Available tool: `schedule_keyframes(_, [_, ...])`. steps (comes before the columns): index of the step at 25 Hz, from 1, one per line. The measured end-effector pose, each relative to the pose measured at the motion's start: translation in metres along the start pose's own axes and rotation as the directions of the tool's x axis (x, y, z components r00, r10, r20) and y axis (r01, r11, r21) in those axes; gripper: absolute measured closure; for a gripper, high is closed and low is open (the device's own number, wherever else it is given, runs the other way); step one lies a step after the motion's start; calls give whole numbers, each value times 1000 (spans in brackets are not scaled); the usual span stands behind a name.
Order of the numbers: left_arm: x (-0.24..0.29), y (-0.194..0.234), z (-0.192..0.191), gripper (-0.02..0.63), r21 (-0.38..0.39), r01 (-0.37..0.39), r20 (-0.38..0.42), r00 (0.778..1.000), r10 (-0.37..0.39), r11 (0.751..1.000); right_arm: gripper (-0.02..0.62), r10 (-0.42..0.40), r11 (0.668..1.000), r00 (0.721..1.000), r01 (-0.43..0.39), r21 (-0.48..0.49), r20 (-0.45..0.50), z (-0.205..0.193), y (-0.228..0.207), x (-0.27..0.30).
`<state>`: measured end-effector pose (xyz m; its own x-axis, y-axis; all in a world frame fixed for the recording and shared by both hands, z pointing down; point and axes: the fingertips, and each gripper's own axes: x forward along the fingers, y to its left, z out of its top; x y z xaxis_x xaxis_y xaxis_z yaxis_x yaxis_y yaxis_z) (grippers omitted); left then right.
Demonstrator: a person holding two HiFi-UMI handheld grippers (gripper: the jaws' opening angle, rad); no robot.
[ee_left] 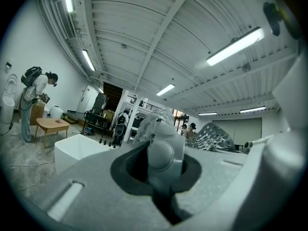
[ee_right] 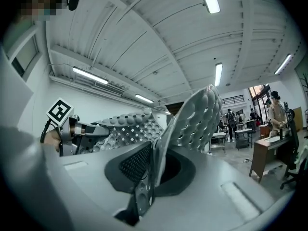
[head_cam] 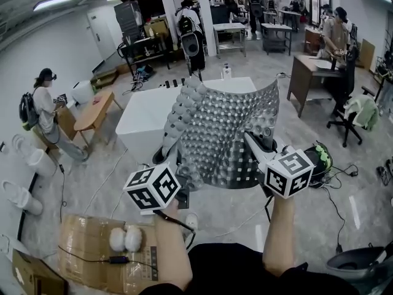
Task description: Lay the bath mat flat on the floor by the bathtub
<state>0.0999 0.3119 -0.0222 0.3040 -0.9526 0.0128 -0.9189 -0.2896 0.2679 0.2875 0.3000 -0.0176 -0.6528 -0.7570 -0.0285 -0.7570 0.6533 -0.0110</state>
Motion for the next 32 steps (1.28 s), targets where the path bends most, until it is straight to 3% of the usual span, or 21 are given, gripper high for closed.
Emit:
schedule_keyframes(5, [28,33,4,584,-20,11,8,1000,-11,1000,571,-2,1000,1000,2,-23,-15,-1,-7,45])
schedule_keyframes(14, [98,131,21,584,-91,13,-21,1000,-15,996,571,-31,998,994,25,-52,-103,-15,-2,160])
schedule_keyframes(32, [231,315,44,584,-95,92,-168,980,-107,991,571,-149,985,976,160,62,-157,-52,0,372])
